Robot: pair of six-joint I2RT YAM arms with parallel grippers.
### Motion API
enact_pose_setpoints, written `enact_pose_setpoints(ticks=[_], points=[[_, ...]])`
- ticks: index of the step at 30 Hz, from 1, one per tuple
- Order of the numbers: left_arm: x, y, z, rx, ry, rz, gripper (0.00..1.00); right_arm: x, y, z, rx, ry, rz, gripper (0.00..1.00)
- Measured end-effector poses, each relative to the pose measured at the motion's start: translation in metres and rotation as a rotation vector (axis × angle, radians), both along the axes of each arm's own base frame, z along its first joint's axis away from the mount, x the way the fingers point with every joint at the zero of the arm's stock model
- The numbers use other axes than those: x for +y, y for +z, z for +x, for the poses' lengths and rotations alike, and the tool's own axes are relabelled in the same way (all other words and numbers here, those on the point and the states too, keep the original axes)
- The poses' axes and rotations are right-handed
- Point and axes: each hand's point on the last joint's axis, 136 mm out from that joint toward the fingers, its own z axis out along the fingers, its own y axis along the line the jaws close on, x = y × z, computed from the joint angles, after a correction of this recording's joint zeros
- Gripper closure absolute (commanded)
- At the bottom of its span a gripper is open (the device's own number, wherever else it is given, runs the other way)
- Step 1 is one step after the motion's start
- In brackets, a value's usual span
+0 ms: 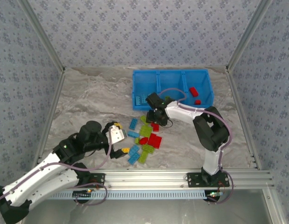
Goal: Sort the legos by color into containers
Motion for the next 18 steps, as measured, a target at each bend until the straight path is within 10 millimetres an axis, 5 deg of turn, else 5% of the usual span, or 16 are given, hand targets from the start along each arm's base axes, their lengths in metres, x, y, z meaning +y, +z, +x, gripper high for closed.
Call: enact_pose_setpoints(ticks=[6,11,15,18], points=[[0.001,-0.001,0.001,-0.01,0.001,0.006,0.01,-0.022,-0.008,-0.014,0.011,-0.03,0.003,0.58],[0.002,-0.001,0.001,-0.012,0.005,0.004,0.01,-0.056,0.007,-0.031,-0.008,-0.078,-0.004,0.62],[0.003,-0.001,0.001,-0.015,0.005,0.003,0.01,-0.082,0.062,-0.035,-0.14,-0.127,0.054,0.63],[0.005,0.0,0.002,-0.029,0.006,0.001,0.01,-0.111,0.123,-0.029,-0.311,-0.208,0.136,0.65]])
